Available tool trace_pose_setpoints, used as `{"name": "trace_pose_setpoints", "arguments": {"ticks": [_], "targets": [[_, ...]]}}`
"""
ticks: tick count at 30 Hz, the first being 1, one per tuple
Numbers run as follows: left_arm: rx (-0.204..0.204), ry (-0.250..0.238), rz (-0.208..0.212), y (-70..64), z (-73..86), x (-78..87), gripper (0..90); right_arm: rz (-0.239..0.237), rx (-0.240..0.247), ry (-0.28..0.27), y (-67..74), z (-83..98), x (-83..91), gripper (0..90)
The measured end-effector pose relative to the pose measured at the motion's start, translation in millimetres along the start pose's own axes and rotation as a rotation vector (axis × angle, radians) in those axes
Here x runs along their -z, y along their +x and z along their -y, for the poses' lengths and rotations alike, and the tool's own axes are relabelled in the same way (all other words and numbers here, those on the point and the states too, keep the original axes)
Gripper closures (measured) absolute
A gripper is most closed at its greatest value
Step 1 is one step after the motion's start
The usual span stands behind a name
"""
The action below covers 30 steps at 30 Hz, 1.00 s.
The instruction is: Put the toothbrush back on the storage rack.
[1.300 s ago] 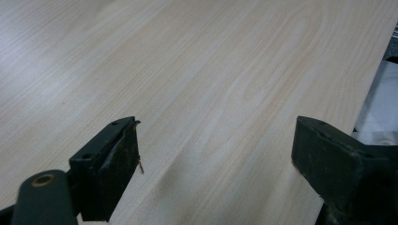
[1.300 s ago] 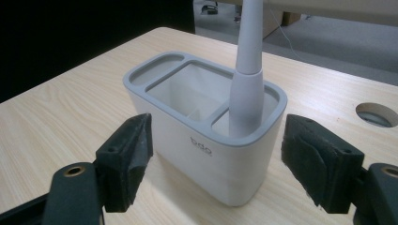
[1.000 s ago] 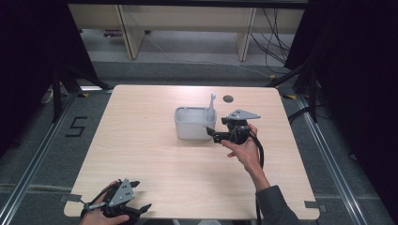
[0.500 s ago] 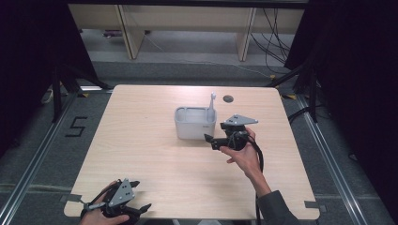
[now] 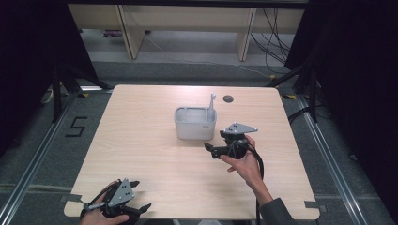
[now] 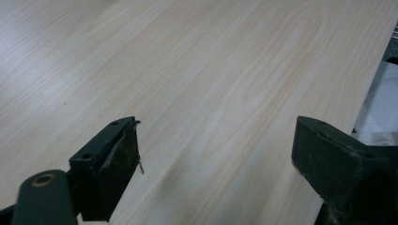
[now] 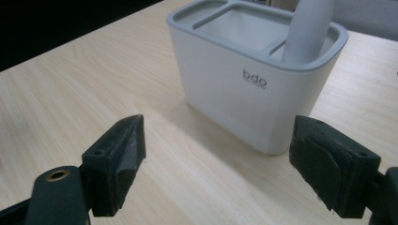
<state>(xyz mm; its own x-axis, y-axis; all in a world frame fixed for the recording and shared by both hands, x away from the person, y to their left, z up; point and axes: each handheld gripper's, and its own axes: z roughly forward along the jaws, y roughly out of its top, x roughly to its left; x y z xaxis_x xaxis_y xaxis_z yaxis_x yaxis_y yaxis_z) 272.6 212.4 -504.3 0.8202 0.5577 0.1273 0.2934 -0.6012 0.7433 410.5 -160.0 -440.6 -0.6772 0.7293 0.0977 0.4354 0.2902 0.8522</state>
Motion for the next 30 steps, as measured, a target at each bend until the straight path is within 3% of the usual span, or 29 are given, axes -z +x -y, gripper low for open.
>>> {"name": "trace_pose_setpoints", "arguments": {"ticks": [3,8,10,11,12,14,15,18,19,21,22,23,25,26,28,29,30], "targets": [[0.009,-0.023,-0.005,-1.3,0.2,-1.2,14.8,-0.007,0.004,0.004,3.0,4.9,-0.9,19.7],[0.01,-0.021,-0.016,-0.9,0.5,-0.8,14.8,-0.02,0.007,0.03,7.2,11.9,-1.4,19.5],[0.016,-0.025,-0.011,-1.6,0.5,-1.0,14.8,-0.013,0.034,0.017,6.2,13.3,-2.6,19.5],[0.009,-0.022,-0.005,-1.2,0.3,-0.9,14.8,-0.021,0.007,0.037,8.4,14.6,-1.7,19.5],[0.008,-0.019,-0.002,-1.4,0.3,-0.9,14.8,-0.021,0.024,0.022,8.3,15.8,-3.2,19.5],[0.009,-0.023,-0.006,-1.4,0.1,-0.9,14.8,-0.031,-0.004,0.034,11.4,18.2,-3.3,19.5],[0.011,-0.025,-0.01,-1.8,0.1,-0.9,14.8,-0.033,0.033,0.035,9.4,19.1,-3.6,19.5],[0.012,-0.025,-0.009,-1.7,0.3,-0.9,14.8,-0.028,0.005,0.048,12.9,22.2,-2.8,19.5],[0.012,-0.025,-0.009,-1.6,0.3,-0.9,14.8,-0.031,0.029,0.042,12.8,24.8,-4.0,19.5],[0.008,-0.025,-0.008,-1.5,0.0,-0.7,14.8,-0.045,0.004,0.057,15.0,26.8,-3.5,19.5],[0.011,-0.026,-0.009,-1.9,0.1,-0.8,14.8,-0.034,0.03,0.054,13.8,27.4,-3.2,19.4],[0.012,-0.025,-0.009,-1.8,0.2,-0.8,14.8,-0.048,0.005,0.062,15.7,28.7,-2.7,19.4],[0.014,-0.026,-0.011,-1.6,0.3,-1.0,14.8,-0.061,0.019,0.061,15.2,30.2,-2.8,19.4],[0.014,-0.026,-0.011,-1.6,0.3,-1.0,14.8,-0.049,-0.008,0.056,17.7,31.8,-2.5,19.4],[0.009,-0.01,-0.006,-1.8,-0.3,0.1,14.8,-0.047,0.036,0.056,15.6,32.8,-1.7,19.3],[0.011,-0.024,-0.009,-2.0,0.2,-0.9,14.7,-0.048,-0.01,0.074,19.0,33.8,-0.4,19.0],[0.011,-0.024,-0.009,-2.0,0.2,-0.9,14.8,-0.048,-0.01,0.074,19.0,33.8,-0.4,19.0]]}}
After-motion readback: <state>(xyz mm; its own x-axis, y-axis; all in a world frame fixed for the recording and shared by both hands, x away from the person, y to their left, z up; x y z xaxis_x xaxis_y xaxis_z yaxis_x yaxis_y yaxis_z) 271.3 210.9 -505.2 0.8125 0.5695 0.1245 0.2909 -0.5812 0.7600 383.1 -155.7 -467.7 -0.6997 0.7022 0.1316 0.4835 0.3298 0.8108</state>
